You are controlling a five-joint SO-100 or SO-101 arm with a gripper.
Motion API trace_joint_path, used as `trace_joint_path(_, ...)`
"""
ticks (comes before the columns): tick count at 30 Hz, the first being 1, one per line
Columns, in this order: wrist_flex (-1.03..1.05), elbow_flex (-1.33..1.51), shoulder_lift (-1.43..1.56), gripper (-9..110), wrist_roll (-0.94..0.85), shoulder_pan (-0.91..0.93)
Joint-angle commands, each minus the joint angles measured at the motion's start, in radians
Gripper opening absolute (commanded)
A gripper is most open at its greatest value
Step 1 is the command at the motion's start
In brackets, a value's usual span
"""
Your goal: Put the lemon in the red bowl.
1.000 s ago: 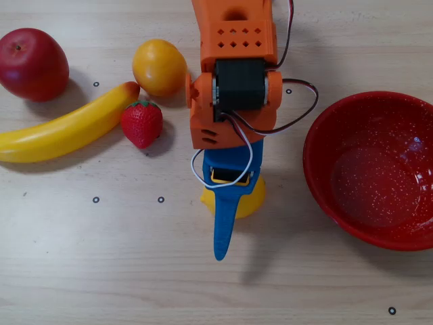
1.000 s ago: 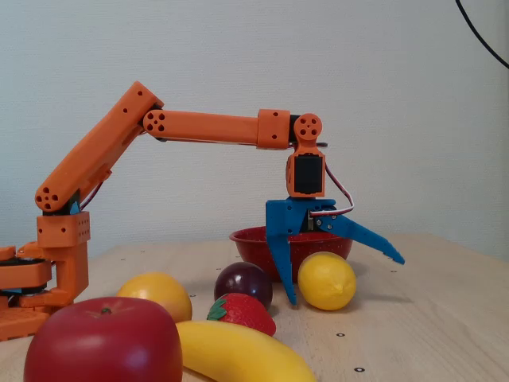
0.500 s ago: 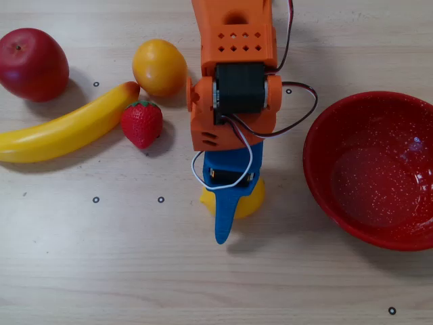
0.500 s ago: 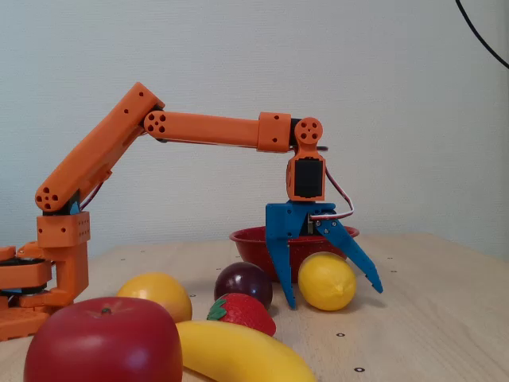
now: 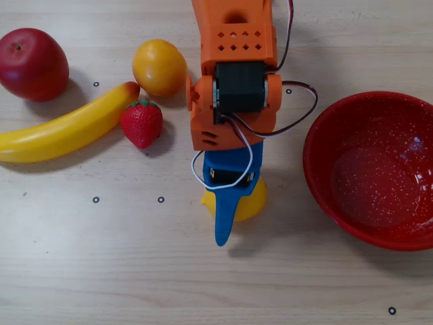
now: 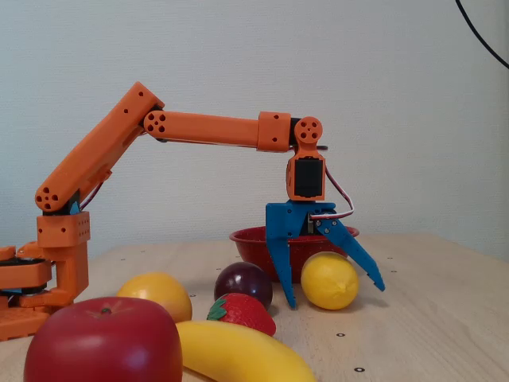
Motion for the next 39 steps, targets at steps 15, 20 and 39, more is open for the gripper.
trace_joint_path(15, -0.015, -0.034, 0.049, 35, 0.028, 0.023)
trace_joint_path(20, -0.023, -0.032, 0.048, 33, 0.029, 0.02)
trace_joint_path(39, 0.086, -0.098, 0.063, 0, 0.002, 0.0)
